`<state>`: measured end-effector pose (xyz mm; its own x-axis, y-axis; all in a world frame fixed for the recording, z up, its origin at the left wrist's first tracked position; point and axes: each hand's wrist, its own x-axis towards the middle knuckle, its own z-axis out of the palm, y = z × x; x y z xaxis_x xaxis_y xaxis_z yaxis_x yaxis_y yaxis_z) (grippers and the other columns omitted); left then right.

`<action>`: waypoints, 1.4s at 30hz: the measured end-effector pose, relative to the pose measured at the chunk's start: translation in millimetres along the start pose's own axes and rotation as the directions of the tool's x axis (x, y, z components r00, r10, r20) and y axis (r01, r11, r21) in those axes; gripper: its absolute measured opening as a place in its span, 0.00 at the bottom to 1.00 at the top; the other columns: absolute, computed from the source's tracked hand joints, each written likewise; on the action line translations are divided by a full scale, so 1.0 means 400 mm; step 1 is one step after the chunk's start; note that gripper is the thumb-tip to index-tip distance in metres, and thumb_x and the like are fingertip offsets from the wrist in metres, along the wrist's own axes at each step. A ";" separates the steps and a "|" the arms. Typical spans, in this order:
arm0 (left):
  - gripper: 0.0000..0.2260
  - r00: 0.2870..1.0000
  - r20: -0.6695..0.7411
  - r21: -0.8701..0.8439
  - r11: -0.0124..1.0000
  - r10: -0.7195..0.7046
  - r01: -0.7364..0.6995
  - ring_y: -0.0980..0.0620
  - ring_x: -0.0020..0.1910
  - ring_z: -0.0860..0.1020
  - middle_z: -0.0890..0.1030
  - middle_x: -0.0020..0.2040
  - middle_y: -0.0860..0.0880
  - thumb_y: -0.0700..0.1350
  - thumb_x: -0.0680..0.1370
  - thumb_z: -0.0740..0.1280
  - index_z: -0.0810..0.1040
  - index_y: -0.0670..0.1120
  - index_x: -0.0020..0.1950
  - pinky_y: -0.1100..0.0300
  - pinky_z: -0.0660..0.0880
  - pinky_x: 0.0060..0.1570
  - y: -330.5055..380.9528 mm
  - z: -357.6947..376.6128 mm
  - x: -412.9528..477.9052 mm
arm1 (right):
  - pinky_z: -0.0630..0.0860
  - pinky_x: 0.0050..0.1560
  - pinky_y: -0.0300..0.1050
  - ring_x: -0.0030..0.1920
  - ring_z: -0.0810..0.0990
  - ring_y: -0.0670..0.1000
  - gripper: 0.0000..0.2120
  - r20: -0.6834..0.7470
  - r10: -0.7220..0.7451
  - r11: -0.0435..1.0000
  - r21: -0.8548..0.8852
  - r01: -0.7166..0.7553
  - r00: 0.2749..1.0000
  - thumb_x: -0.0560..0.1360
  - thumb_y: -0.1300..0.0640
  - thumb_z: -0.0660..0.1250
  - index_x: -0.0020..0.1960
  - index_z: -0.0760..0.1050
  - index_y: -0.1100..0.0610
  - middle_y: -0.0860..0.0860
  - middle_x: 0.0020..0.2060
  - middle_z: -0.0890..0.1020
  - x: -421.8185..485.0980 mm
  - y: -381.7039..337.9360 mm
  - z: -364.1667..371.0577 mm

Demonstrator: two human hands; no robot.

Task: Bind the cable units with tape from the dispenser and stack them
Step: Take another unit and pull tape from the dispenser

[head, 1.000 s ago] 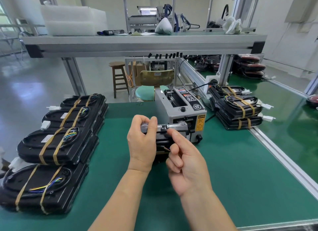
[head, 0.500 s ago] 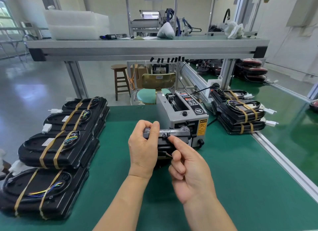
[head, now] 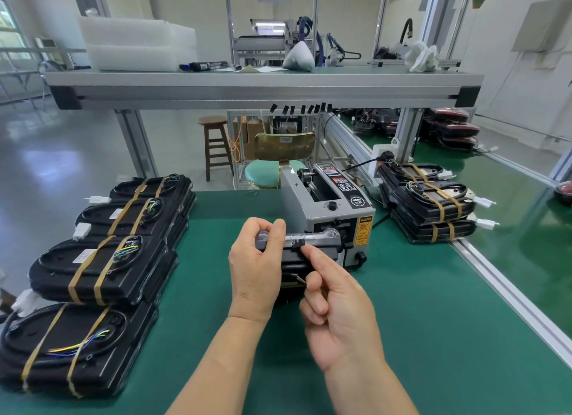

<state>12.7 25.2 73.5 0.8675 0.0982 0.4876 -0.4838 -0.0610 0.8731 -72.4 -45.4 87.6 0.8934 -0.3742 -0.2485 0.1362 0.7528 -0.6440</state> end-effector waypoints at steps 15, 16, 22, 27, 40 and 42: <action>0.10 0.988 0.136 -0.022 0.997 -0.073 0.077 0.55 0.35 0.74 0.77 0.35 0.54 0.49 0.67 0.72 0.73 0.49 0.40 0.61 0.75 0.38 0.017 -0.021 -0.002 | 0.55 0.17 0.33 0.17 0.61 0.44 0.07 -0.013 -0.056 0.997 -0.060 0.056 0.998 0.77 0.62 0.67 0.51 0.83 0.62 0.52 0.24 0.74 -0.001 0.008 0.001; 0.10 0.987 0.141 -0.026 0.996 -0.082 0.087 0.55 0.35 0.74 0.77 0.35 0.53 0.49 0.66 0.72 0.73 0.48 0.40 0.60 0.75 0.38 0.020 -0.021 -0.002 | 0.56 0.17 0.33 0.17 0.61 0.44 0.07 -0.010 -0.067 0.995 -0.073 0.066 0.998 0.77 0.62 0.67 0.51 0.83 0.62 0.52 0.24 0.74 -0.001 0.008 0.000; 0.10 0.988 0.133 -0.020 0.996 -0.078 0.082 0.57 0.33 0.72 0.76 0.33 0.55 0.48 0.66 0.73 0.73 0.47 0.40 0.66 0.73 0.36 0.020 -0.025 0.000 | 0.61 0.19 0.34 0.19 0.65 0.45 0.05 -0.065 -0.413 0.876 -0.302 0.377 0.909 0.79 0.63 0.65 0.50 0.80 0.59 0.52 0.25 0.77 0.023 0.000 -0.030; 0.10 0.988 0.134 -0.010 0.997 -0.081 0.083 0.59 0.33 0.72 0.76 0.33 0.58 0.49 0.66 0.73 0.73 0.49 0.38 0.69 0.71 0.36 0.007 -0.031 0.013 | 0.74 0.46 0.33 0.42 0.77 0.41 0.11 0.008 -0.679 0.596 -0.578 0.557 0.734 0.79 0.61 0.66 0.53 0.80 0.46 0.47 0.48 0.81 0.077 -0.024 -0.066; 0.13 0.883 0.458 0.496 0.794 0.106 -0.352 0.53 0.48 0.75 0.77 0.45 0.53 0.59 0.69 0.76 0.81 0.52 0.46 0.57 0.71 0.51 0.050 -0.124 0.096 | 0.72 0.64 0.39 0.61 0.77 0.36 0.13 0.136 -0.439 0.711 -0.552 0.436 0.888 0.81 0.57 0.62 0.61 0.81 0.47 0.39 0.58 0.82 0.085 0.062 -0.034; 0.16 0.850 0.514 0.582 0.681 0.116 -0.445 0.49 0.52 0.75 0.79 0.48 0.53 0.60 0.71 0.66 0.83 0.53 0.52 0.50 0.71 0.55 0.069 -0.115 0.097 | 0.76 0.53 0.34 0.54 0.80 0.37 0.12 0.132 -0.385 0.763 -0.511 0.396 0.913 0.81 0.59 0.63 0.58 0.82 0.49 0.42 0.54 0.84 0.101 0.052 -0.030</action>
<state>27.8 73.0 116.9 0.7406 -0.4342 0.5128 -0.6480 -0.6635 0.3741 -38.4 -51.5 55.5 0.8201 -0.5602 0.1164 0.2387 0.1501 -0.9594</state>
